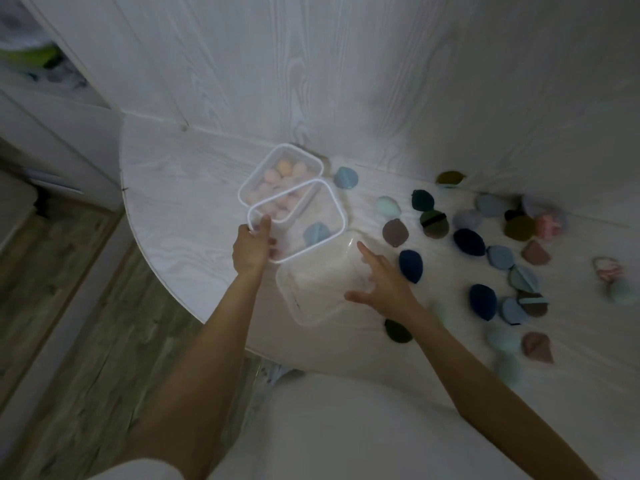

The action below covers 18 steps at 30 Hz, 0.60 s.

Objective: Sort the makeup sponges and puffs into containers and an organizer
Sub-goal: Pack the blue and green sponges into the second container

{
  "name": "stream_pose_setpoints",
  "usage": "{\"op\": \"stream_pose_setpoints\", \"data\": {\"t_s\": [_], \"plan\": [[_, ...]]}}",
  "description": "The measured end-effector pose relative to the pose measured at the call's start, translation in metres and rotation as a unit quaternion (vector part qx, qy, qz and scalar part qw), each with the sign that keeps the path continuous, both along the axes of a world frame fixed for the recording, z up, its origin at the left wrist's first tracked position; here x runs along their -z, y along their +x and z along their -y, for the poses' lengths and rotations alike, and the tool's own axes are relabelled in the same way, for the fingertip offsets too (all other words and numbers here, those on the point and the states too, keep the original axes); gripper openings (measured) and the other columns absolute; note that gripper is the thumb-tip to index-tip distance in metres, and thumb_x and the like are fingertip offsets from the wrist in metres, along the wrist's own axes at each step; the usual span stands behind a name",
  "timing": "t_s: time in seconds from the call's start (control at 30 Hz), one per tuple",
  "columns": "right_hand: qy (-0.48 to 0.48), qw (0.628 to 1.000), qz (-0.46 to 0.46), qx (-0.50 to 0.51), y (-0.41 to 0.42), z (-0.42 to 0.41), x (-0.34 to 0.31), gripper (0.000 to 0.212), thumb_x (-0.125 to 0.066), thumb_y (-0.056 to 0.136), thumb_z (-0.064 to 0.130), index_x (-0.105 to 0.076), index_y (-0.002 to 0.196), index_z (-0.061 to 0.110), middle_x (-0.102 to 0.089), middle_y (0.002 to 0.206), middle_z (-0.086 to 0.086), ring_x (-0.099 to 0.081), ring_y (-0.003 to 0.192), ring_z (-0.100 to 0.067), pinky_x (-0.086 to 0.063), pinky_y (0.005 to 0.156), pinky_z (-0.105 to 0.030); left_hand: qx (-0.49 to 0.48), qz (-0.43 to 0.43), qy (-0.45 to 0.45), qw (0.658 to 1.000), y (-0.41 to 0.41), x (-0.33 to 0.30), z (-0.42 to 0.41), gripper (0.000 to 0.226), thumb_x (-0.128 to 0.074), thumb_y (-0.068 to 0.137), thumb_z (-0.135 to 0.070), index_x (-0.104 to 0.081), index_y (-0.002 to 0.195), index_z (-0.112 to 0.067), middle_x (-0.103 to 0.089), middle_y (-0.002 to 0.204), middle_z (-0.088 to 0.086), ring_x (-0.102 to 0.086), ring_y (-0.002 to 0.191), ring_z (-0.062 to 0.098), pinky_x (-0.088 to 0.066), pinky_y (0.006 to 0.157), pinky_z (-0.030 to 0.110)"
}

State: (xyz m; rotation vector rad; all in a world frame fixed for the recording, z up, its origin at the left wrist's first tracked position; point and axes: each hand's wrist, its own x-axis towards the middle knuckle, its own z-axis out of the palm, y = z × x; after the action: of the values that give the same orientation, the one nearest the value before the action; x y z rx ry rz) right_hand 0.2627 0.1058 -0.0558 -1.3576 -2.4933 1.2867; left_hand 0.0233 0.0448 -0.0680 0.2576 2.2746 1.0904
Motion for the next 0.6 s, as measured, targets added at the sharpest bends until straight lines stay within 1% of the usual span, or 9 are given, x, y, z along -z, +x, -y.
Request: {"op": "stream_pose_setpoints", "data": {"t_s": [0.03, 0.1, 0.17, 0.27, 0.33, 0.4, 0.5, 0.53, 0.6], "plan": [[0.003, 1.000, -0.004, 0.002, 0.000, 0.001, 0.000, 0.098, -0.075, 0.074, 0.037, -0.012, 0.148, 0.027, -0.034, 0.146, -0.003, -0.039, 0.128, -0.019, -0.035, 0.102, -0.032, 0.003, -0.009, 0.000, 1.000, 0.000, -0.004, 0.000, 0.055, -0.047, 0.086, -0.060, -0.050, 0.108, -0.010, -0.070, 0.088, 0.004, -0.068, 0.079, 0.024, -0.050, 0.083, 0.039], [0.003, 1.000, -0.012, 0.002, 0.001, 0.002, 0.001, 0.097, -0.074, 0.075, 0.037, -0.012, 0.148, 0.027, -0.033, 0.146, -0.004, -0.039, 0.127, -0.019, -0.036, 0.099, -0.029, 0.005, -0.034, -0.012, 0.999, 0.000, -0.014, 0.003, 0.058, -0.051, 0.084, -0.059, -0.044, 0.122, -0.015, -0.066, 0.109, 0.004, -0.063, 0.096, 0.025, -0.045, 0.085, 0.036], [0.000, 1.000, -0.010, -0.003, 0.000, 0.005, 0.002, 0.097, -0.072, 0.077, 0.038, -0.009, 0.149, 0.028, -0.033, 0.144, -0.004, -0.041, 0.123, -0.018, -0.036, 0.093, -0.025, -0.013, -0.054, 0.010, 0.998, 0.002, -0.026, 0.011, 0.057, -0.057, 0.084, -0.051, -0.040, 0.129, -0.020, -0.059, 0.119, 0.002, -0.058, 0.102, 0.020, -0.042, 0.085, 0.033], [-0.009, 1.000, 0.001, -0.004, 0.002, 0.008, 0.003, 0.093, -0.066, 0.081, 0.042, -0.002, 0.148, 0.033, -0.034, 0.140, -0.007, -0.045, 0.112, -0.017, -0.040, 0.088, -0.027, -0.054, -0.087, 0.102, 0.990, 0.017, -0.044, 0.030, 0.045, -0.062, 0.084, -0.037, -0.046, 0.124, -0.025, -0.058, 0.117, -0.005, -0.053, 0.105, 0.010, -0.043, 0.086, 0.028], [-0.012, 1.000, 0.002, -0.005, 0.002, 0.010, 0.001, 0.086, -0.060, 0.085, 0.044, -0.003, 0.148, 0.033, -0.033, 0.142, -0.008, -0.046, 0.111, -0.017, -0.041, 0.087, -0.027, -0.048, -0.092, 0.164, 0.981, 0.037, -0.053, 0.041, 0.030, -0.060, 0.086, -0.026, -0.051, 0.115, -0.027, -0.060, 0.110, -0.009, -0.054, 0.103, 0.006, -0.044, 0.089, 0.027], [-0.010, 1.000, -0.004, 0.002, 0.005, 0.011, -0.004, 0.077, -0.055, 0.089, 0.044, -0.009, 0.148, 0.030, -0.029, 0.145, -0.007, -0.045, 0.116, -0.017, -0.037, 0.088, -0.025, 0.007, -0.098, 0.194, 0.976, 0.060, -0.058, 0.047, 0.021, -0.058, 0.089, -0.021, -0.055, 0.109, -0.027, -0.064, 0.101, -0.009, -0.058, 0.097, 0.005, -0.046, 0.085, 0.023], [-0.002, 1.000, -0.018, 0.004, 0.014, 0.007, -0.015, 0.064, -0.051, 0.092, 0.042, -0.022, 0.146, 0.026, -0.030, 0.146, -0.005, -0.038, 0.128, -0.018, -0.033, 0.094, -0.024, 0.166, -0.109, 0.193, 0.961, 0.093, -0.055, 0.043, 0.013, -0.057, 0.090, -0.018, -0.062, 0.101, -0.024, -0.068, 0.091, -0.009, -0.061, 0.087, 0.004, -0.047, 0.079, 0.019], [0.000, 1.000, -0.024, 0.004, 0.019, 0.005, -0.019, 0.059, -0.050, 0.092, 0.042, -0.027, 0.144, 0.025, -0.032, 0.145, -0.004, -0.038, 0.128, -0.017, -0.033, 0.095, -0.024, 0.227, -0.118, 0.184, 0.949, 0.102, -0.052, 0.039, 0.013, -0.058, 0.090, -0.017, -0.064, 0.100, -0.023, -0.069, 0.090, -0.007, -0.061, 0.085, 0.004, -0.048, 0.078, 0.019], [0.005, 1.000, -0.030, 0.002, 0.035, -0.001, -0.028, 0.050, -0.049, 0.093, 0.041, -0.038, 0.139, 0.024, -0.040, 0.140, -0.001, -0.042, 0.123, -0.015, -0.034, 0.091, -0.023, 0.336, -0.159, 0.159, 0.915, 0.119, -0.047, 0.027, 0.015, -0.059, 0.089, -0.016, -0.066, 0.102, -0.021, -0.069, 0.092, -0.006, -0.059, 0.082, 0.003, -0.049, 0.076, 0.021]]}}
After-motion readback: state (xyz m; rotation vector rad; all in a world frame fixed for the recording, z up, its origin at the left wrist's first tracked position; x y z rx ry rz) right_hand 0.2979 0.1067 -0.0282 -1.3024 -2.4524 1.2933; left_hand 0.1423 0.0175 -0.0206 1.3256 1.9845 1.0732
